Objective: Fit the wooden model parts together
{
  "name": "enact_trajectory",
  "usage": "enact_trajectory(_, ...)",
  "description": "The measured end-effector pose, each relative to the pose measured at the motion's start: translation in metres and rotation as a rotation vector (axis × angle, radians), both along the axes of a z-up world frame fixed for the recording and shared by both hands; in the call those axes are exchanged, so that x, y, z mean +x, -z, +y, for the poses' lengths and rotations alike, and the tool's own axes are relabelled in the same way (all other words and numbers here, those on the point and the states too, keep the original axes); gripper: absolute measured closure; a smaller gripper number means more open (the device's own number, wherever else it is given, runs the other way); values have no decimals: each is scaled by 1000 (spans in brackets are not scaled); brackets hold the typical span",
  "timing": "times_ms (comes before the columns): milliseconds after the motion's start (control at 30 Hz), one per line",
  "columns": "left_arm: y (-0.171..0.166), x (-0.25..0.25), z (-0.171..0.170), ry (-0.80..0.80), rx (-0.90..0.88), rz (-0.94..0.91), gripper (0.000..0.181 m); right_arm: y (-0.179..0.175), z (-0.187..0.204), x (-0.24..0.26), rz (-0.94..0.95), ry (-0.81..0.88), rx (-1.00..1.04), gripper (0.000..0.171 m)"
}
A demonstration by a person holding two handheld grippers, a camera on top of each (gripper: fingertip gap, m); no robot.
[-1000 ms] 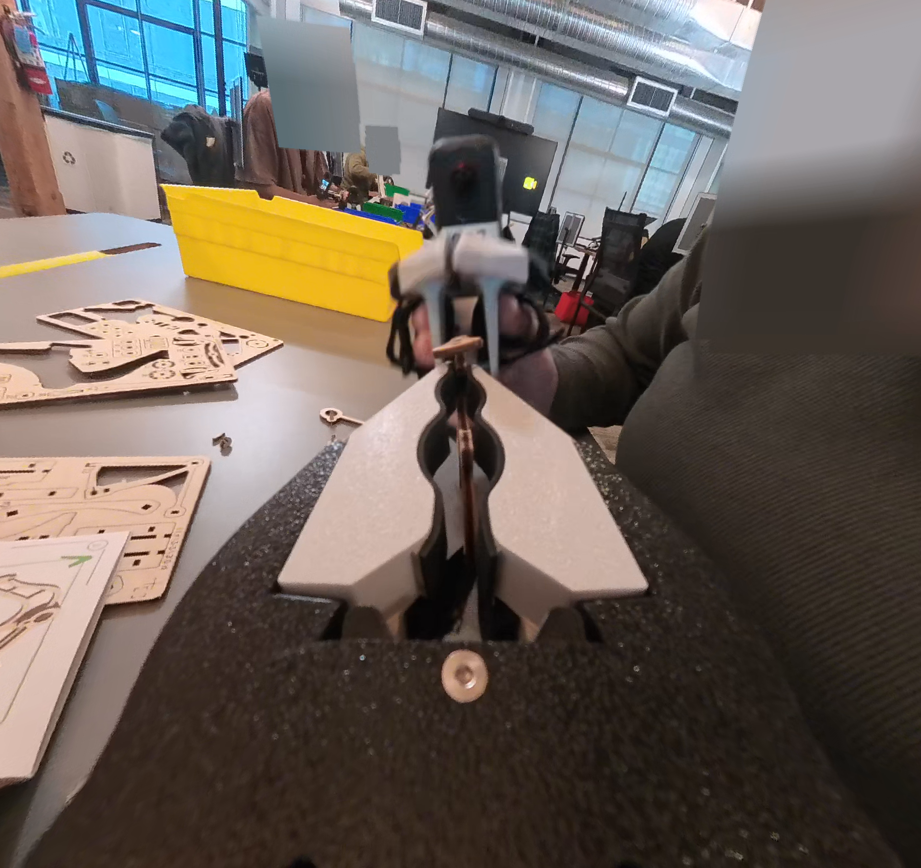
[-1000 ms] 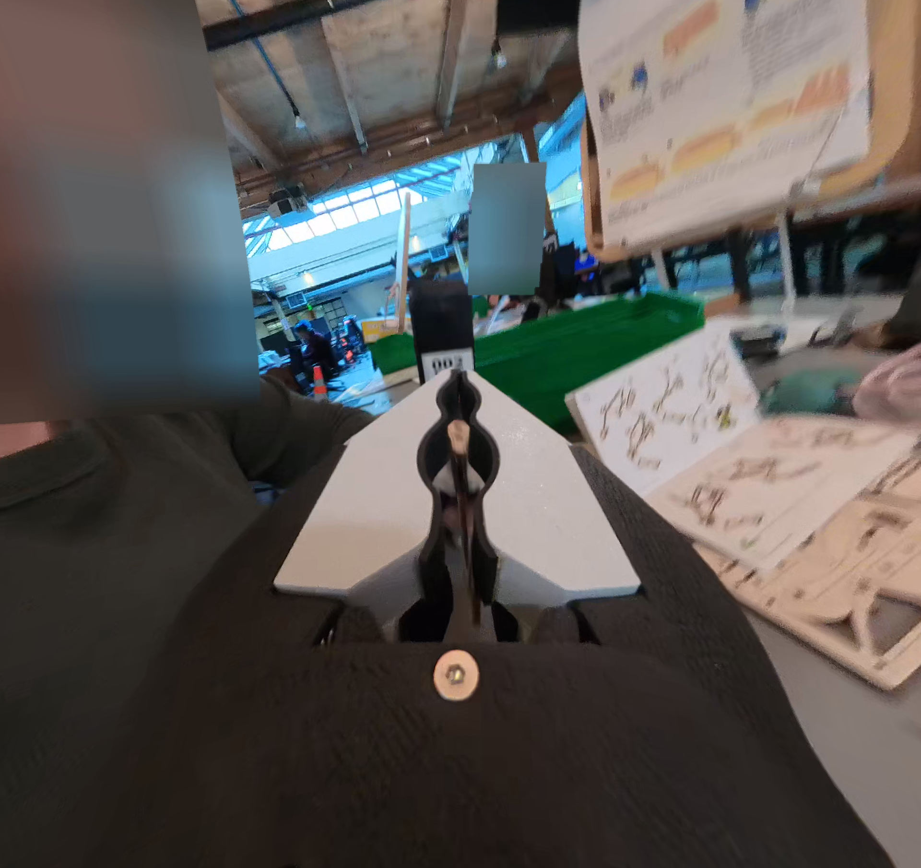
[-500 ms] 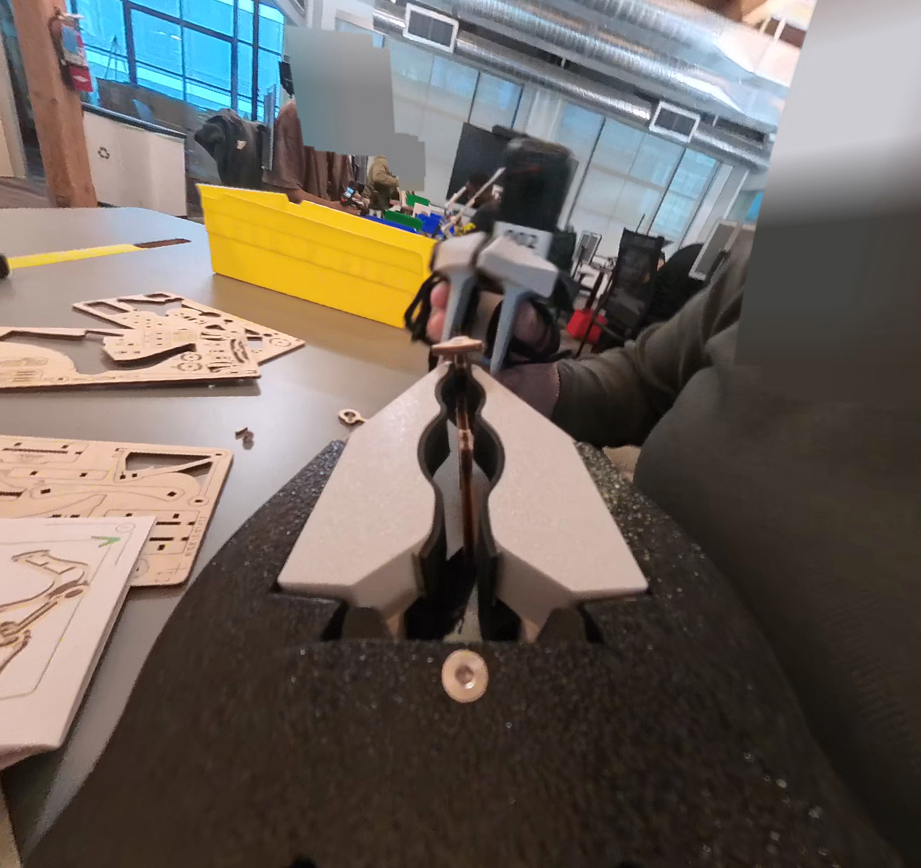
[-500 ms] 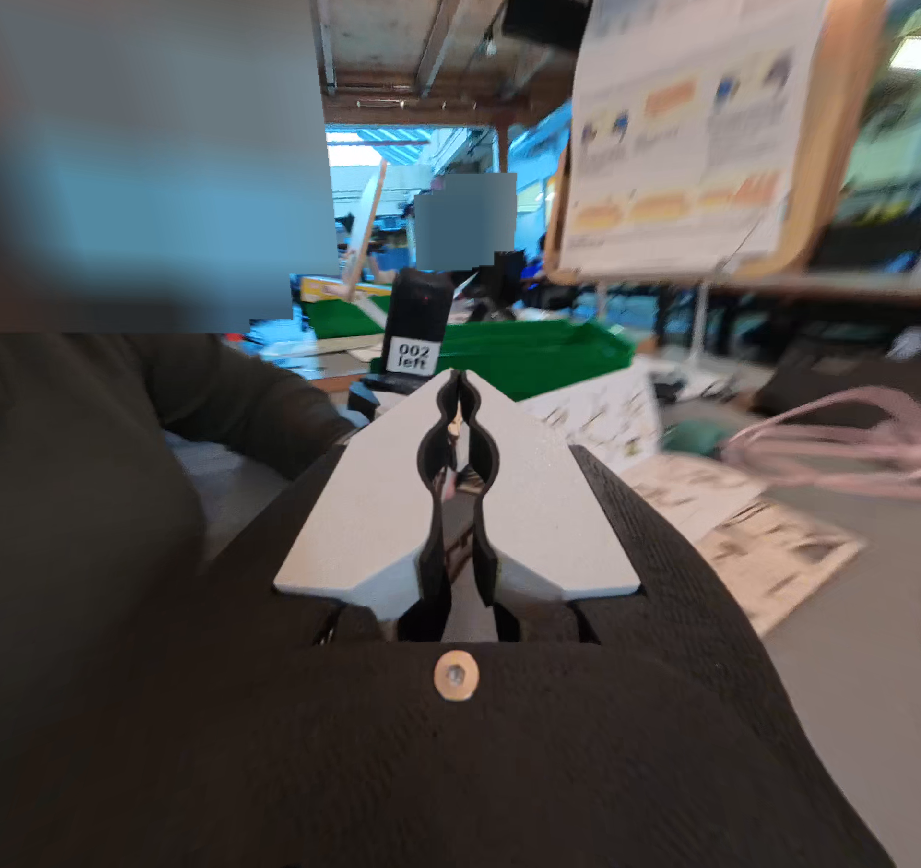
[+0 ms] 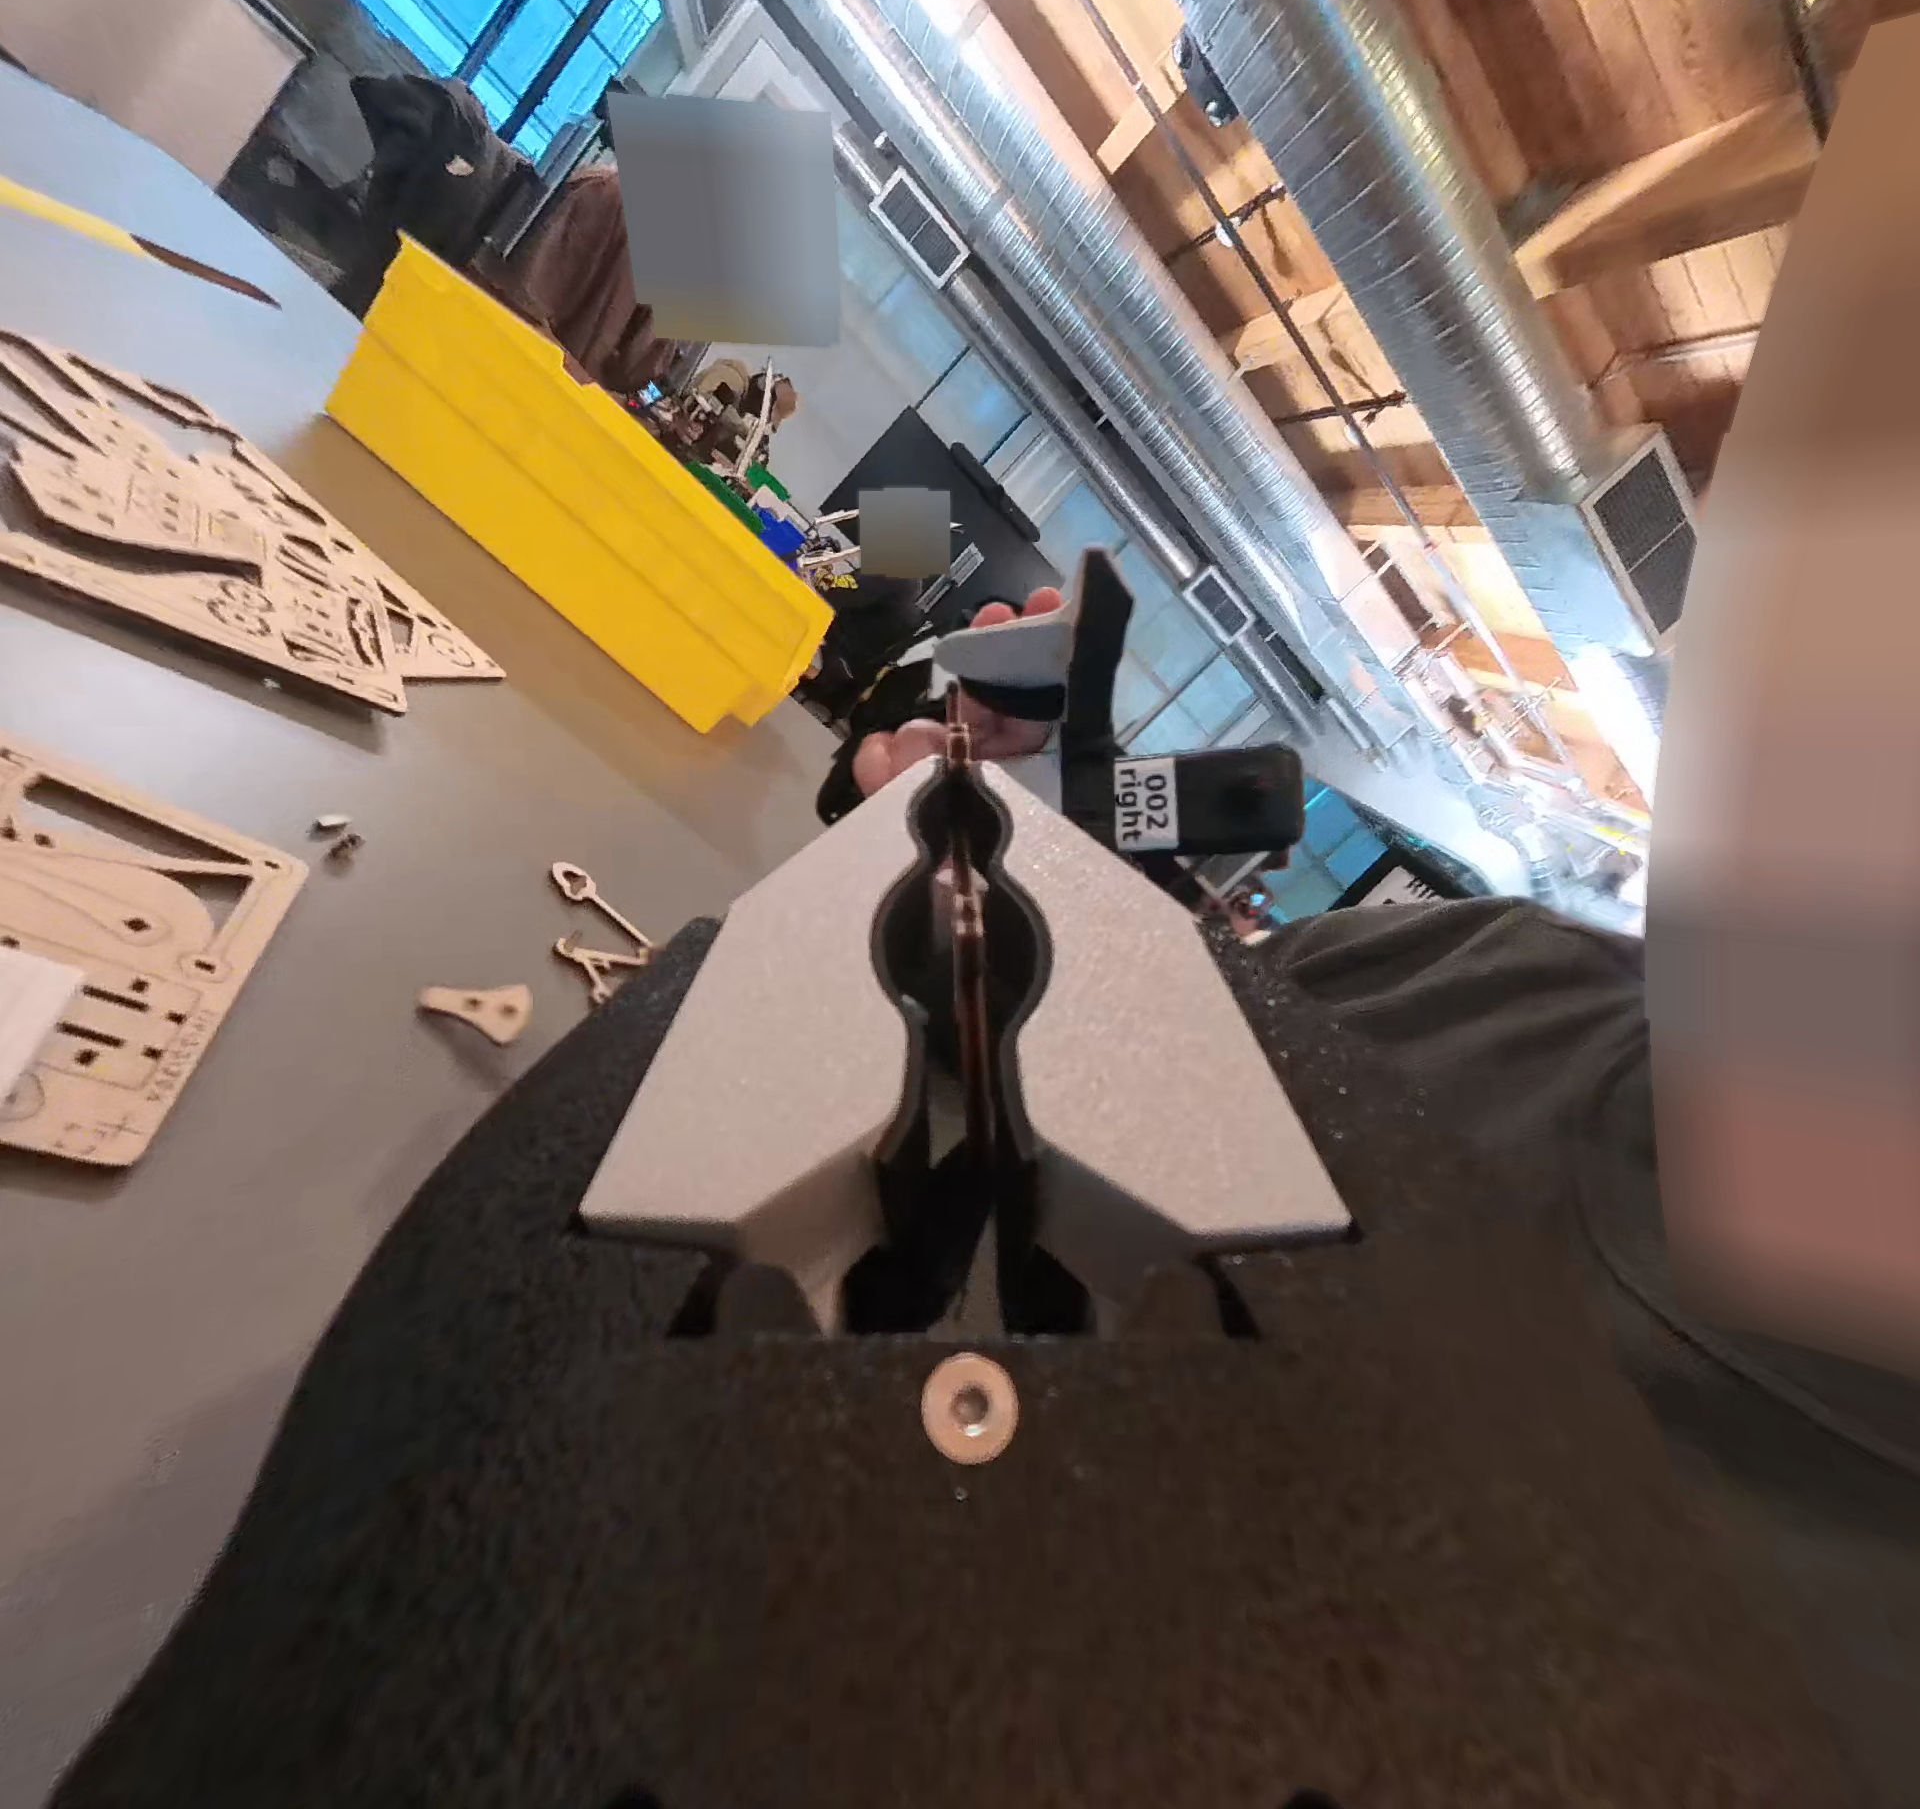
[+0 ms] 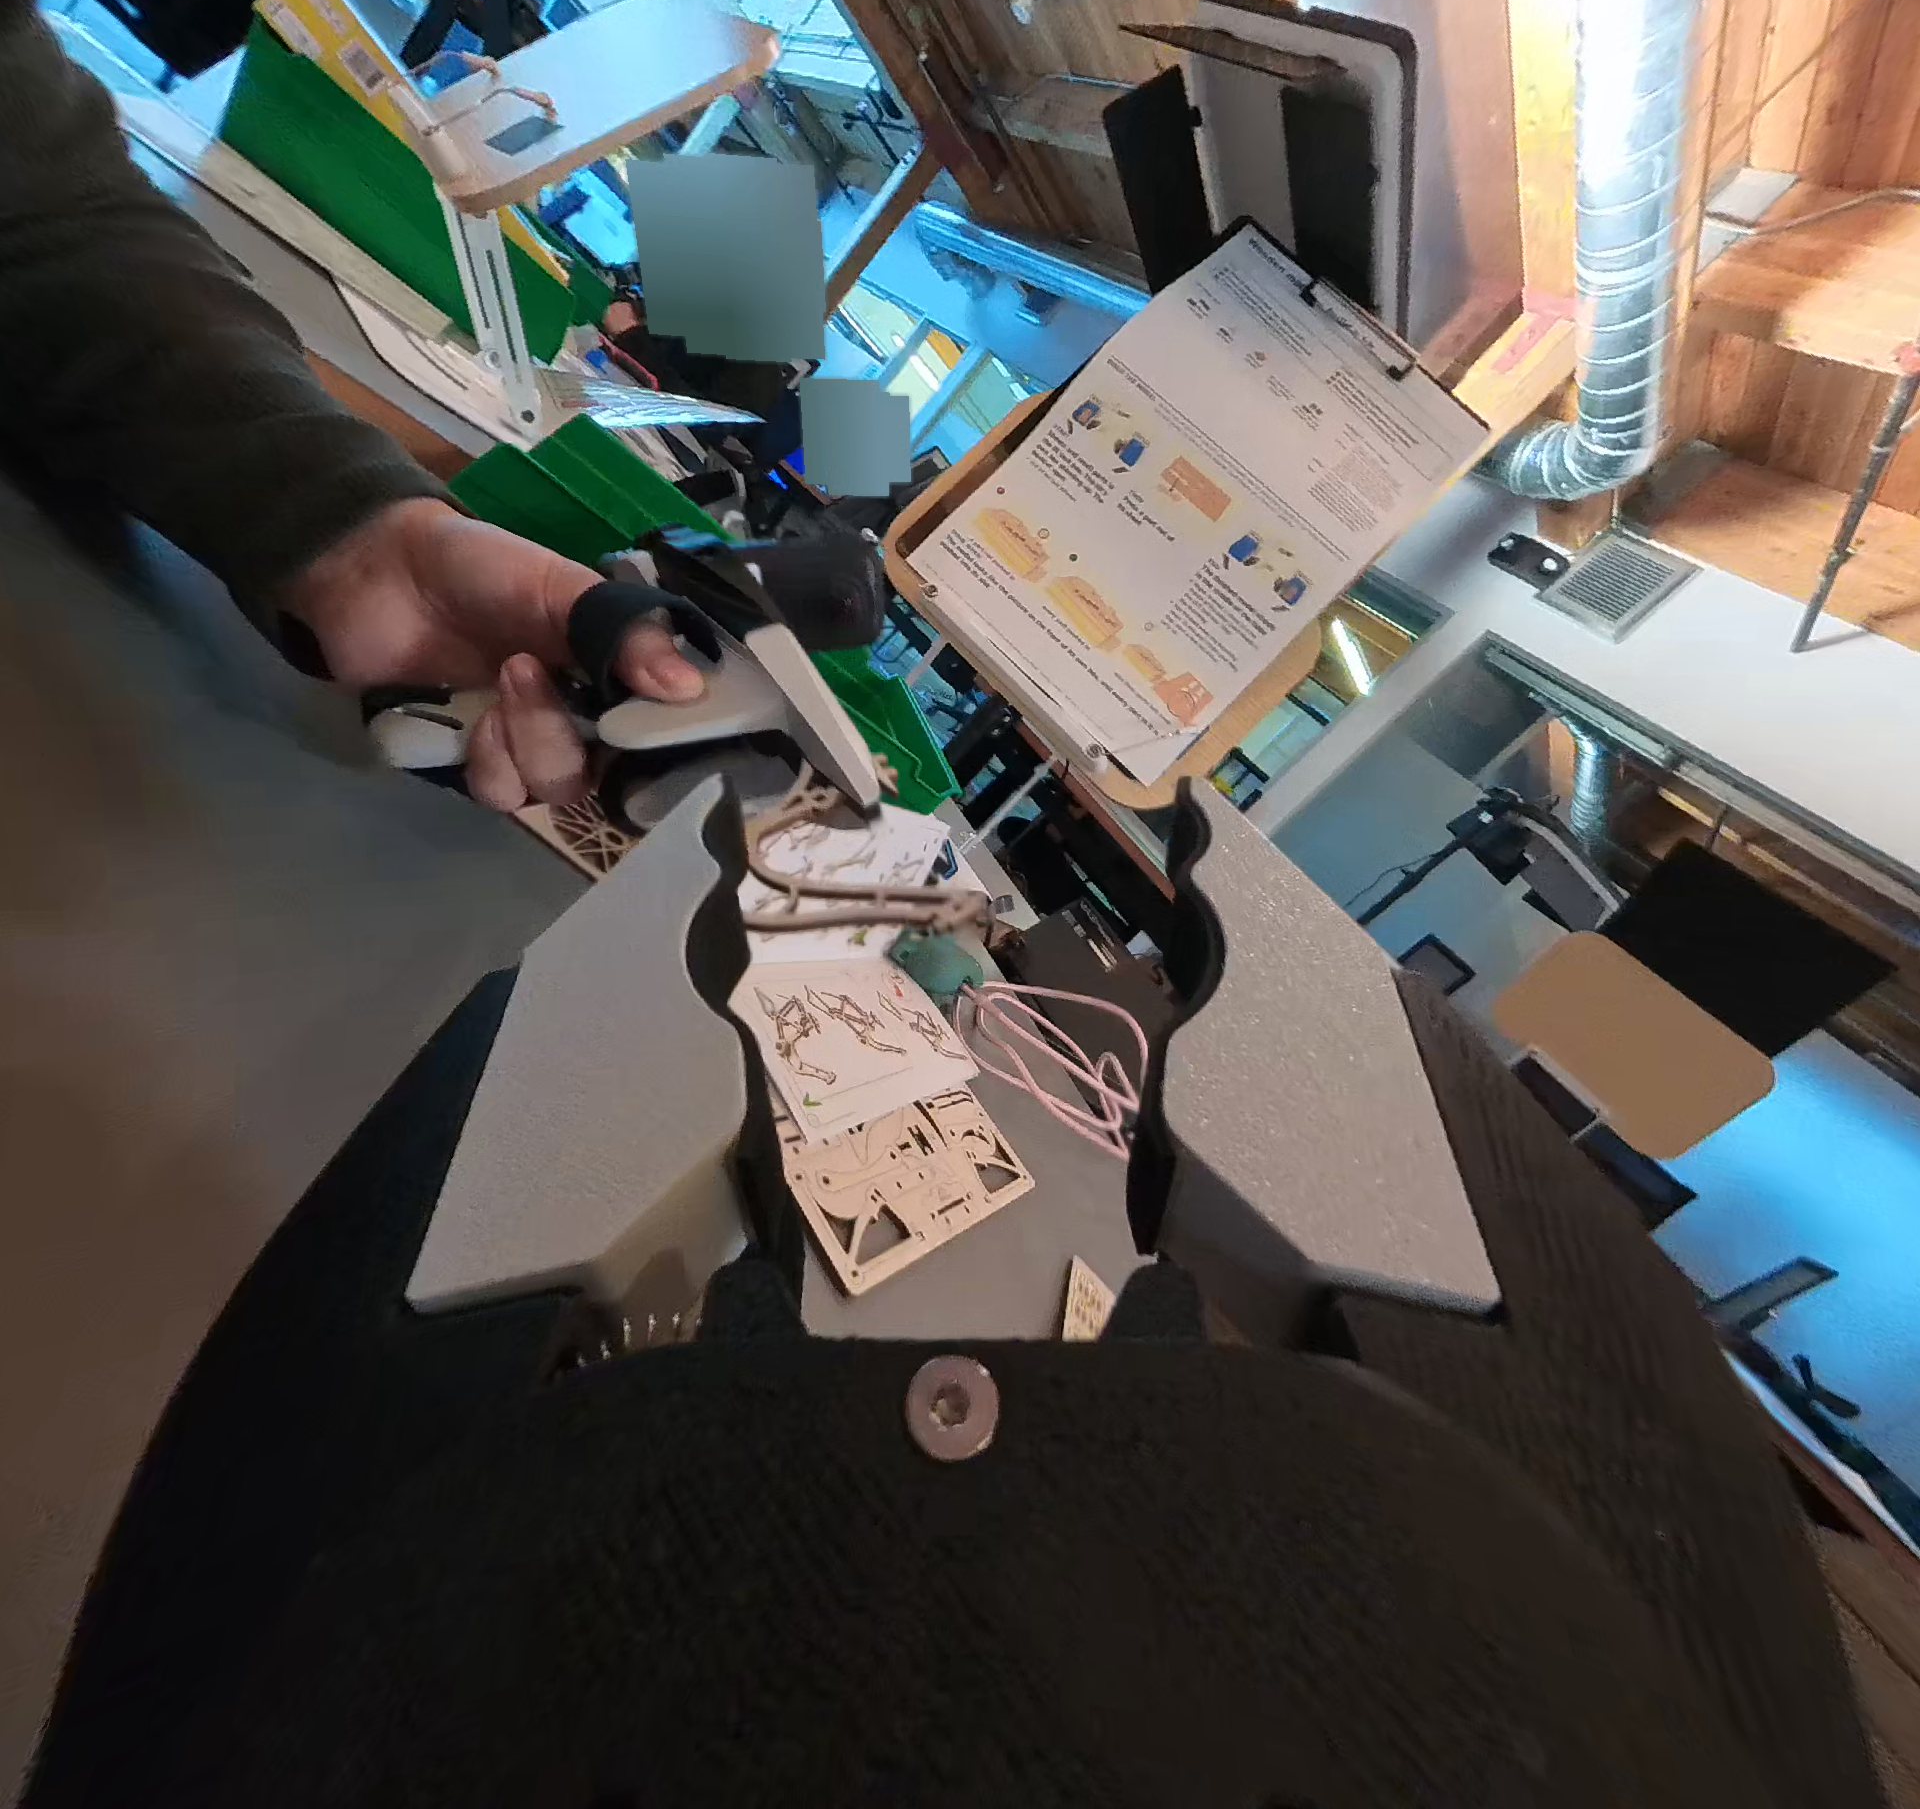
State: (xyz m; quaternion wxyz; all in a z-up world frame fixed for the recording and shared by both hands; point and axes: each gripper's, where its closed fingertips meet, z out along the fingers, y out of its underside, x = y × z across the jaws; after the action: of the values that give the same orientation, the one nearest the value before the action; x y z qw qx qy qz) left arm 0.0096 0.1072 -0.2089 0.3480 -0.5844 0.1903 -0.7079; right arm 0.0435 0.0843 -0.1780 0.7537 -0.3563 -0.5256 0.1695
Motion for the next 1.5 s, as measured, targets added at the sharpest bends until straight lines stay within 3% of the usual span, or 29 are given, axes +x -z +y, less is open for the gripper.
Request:
enact_trajectory(200,6,-13,6,-225,390,258,181,10,28,24,24,88,-50,101)
enact_trajectory(300,9,-9,1,-345,658,395,181,26,30,25,5,12,-174,106)
enact_trajectory(433,4,-4,-9,-458,875,432,181,42,24,26,-1,-118,-324,110)
enact_trajectory(533,2,-8,-7,-612,1043,489,181,44,27,38,36,-107,-291,112)
enact_trajectory(667,10,8,-10,-655,1177,565,181,45,40,52,73,-97,-270,120)
enact_trajectory(800,10,28,-8,-669,1138,547,181,48,52,49,103,-164,-385,122)
enact_trajectory(1000,-13,37,2,-751,905,334,181,44,53,47,149,-251,-463,127)
enact_trajectory(1200,4,33,18,-751,857,412,181,40,46,49,161,-288,-454,130)
enact_trajectory(1500,12,9,38,-731,680,361,181,44,59,50,173,-249,-496,131)
